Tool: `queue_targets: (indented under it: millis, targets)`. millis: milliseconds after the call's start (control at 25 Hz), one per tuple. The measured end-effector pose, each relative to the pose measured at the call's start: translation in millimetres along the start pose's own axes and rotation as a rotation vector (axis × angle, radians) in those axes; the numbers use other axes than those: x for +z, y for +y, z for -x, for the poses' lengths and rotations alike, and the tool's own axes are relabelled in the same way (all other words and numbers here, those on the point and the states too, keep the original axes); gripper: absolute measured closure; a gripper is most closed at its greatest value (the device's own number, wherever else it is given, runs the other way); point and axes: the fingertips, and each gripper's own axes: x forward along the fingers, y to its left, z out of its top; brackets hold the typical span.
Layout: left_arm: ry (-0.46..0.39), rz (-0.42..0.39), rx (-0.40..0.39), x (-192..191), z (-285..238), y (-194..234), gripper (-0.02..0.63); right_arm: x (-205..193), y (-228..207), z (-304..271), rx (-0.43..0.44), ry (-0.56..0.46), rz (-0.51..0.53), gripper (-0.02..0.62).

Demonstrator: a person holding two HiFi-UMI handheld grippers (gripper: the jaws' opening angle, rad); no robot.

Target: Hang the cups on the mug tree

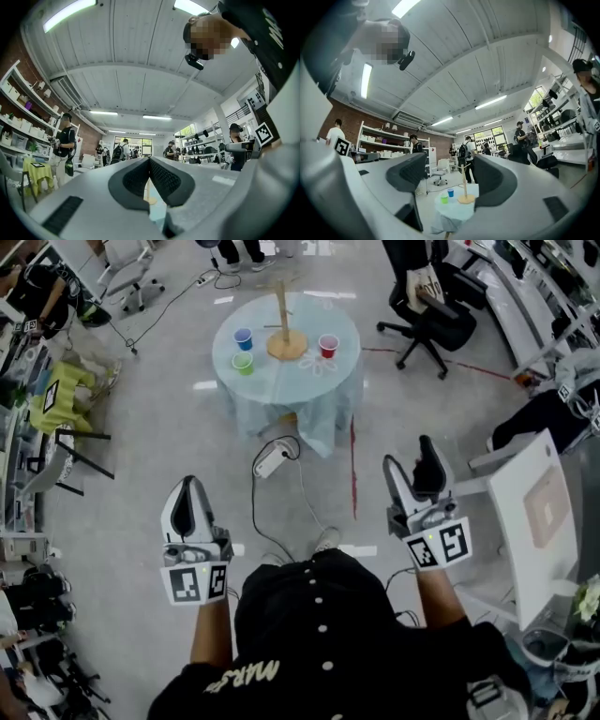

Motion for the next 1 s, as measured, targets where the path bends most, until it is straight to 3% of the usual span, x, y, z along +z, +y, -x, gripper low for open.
queue_targets:
  millis: [40,480,1000]
  targets:
    - [0.002,-0.006,0.011,-1.3,-1.3,-2.6,0.607,-0.6,-5.6,-0.1,0.006,-0.004,-0.007,0.267]
    - [0.01,-0.041,0.107,-3.6,-2.3,-24.3,0.607,-9.7,-39.3,-4.7,0.076,0.034,0.009,0.279]
    - [0.006,-0.018,0.034,-23.8,-68.8,-1.8,0.607,-20.4,-58.9,-54.6,0.011,0.026,0.032,0.281]
